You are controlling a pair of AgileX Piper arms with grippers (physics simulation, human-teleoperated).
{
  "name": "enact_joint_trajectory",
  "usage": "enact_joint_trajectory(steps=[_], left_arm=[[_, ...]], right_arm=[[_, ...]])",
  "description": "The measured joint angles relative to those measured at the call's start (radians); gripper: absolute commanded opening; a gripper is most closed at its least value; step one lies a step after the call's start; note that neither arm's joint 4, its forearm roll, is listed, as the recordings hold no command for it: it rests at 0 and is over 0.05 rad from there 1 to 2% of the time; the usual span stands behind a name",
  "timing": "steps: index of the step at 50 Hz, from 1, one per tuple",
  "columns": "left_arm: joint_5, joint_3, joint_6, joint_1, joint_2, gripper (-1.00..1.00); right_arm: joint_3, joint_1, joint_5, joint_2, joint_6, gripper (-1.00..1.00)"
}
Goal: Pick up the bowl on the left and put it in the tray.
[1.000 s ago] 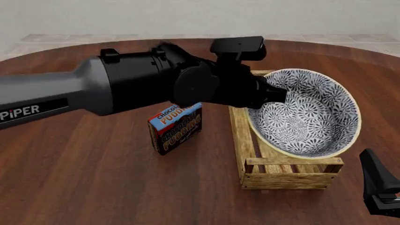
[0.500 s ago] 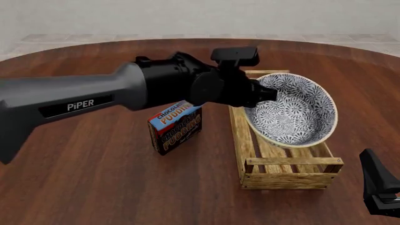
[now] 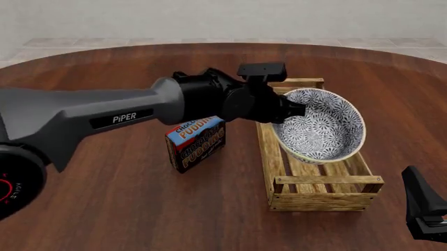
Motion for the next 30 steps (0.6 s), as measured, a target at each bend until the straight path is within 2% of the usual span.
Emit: enact_joint_trajectory(steps=[30], left_arm=[[-0.004, -0.065, 0.005, 0.008, 0.097, -1.00]], right_arm=[[0.000, 0.000, 0.000, 0.000, 0.000, 1.00]])
